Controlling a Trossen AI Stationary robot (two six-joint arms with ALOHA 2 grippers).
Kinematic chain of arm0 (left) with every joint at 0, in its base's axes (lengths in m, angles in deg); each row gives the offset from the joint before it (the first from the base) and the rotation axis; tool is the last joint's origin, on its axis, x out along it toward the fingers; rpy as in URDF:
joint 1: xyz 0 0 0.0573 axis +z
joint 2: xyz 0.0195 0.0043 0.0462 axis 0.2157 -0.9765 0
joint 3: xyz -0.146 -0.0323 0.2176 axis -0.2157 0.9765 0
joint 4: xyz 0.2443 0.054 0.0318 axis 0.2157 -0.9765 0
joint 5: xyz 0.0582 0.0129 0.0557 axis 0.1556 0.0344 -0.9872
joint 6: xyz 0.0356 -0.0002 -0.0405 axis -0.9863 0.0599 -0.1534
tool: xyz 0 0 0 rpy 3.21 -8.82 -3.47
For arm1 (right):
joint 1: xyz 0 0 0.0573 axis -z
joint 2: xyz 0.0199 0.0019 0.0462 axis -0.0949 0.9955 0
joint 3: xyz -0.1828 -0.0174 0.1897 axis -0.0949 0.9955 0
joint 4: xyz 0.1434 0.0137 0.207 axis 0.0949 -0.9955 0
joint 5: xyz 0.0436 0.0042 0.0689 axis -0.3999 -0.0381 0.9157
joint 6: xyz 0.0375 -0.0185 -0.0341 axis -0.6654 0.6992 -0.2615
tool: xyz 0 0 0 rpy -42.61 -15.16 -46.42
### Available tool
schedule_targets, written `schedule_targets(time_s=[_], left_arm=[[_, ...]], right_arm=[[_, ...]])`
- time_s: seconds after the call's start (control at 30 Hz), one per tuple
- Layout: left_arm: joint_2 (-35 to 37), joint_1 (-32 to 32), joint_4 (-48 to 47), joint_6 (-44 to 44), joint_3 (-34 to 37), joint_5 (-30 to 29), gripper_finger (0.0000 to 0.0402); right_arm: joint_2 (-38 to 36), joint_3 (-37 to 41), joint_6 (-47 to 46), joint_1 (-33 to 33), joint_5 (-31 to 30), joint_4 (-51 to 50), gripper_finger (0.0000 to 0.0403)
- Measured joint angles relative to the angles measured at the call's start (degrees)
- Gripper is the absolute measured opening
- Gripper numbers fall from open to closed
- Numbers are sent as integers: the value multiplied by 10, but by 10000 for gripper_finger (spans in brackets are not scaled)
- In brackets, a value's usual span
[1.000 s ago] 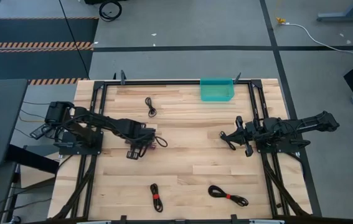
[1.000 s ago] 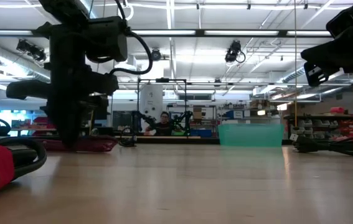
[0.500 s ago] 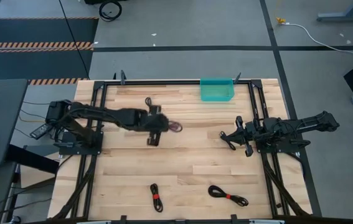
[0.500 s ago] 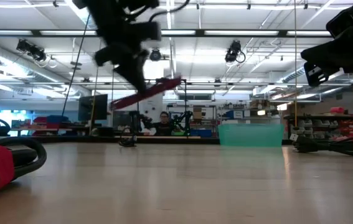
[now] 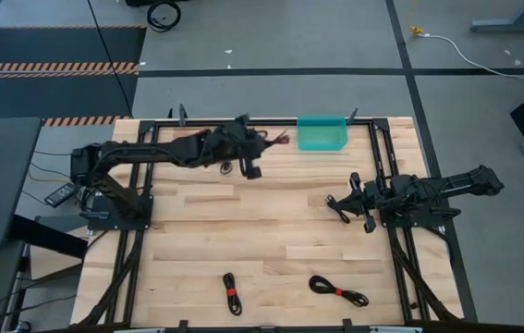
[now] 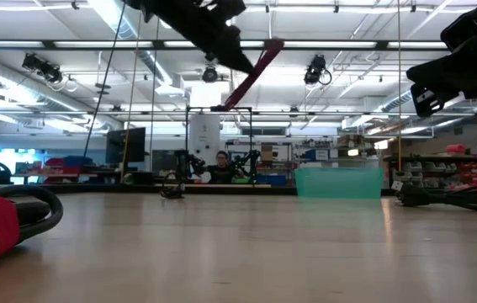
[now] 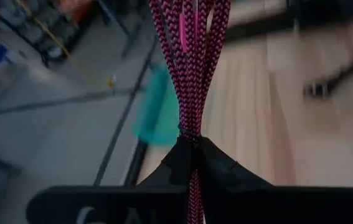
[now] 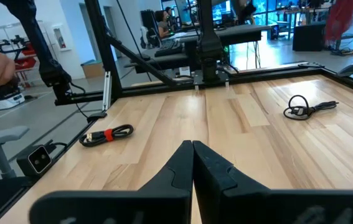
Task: Pick and place USB-C Cables
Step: Put the pink usb cable into the bin
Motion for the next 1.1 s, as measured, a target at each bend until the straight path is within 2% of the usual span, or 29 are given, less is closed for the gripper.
schedule_targets(time_s=[0.2,0.53,0.8,0.93,1.1], left_arm=[[-22,14,111,-15,1,20,16],[-82,38,211,-76,1,22,16],[-167,58,399,-75,-2,52,16],[-220,63,410,-50,-57,103,16],[-277,62,350,-64,-160,111,16]], right_arm=[[0,0,0,0,0,0,14],[2,0,0,0,-1,9,14],[2,0,0,0,-1,13,14],[2,0,0,0,0,13,14],[2,0,0,0,0,13,14]])
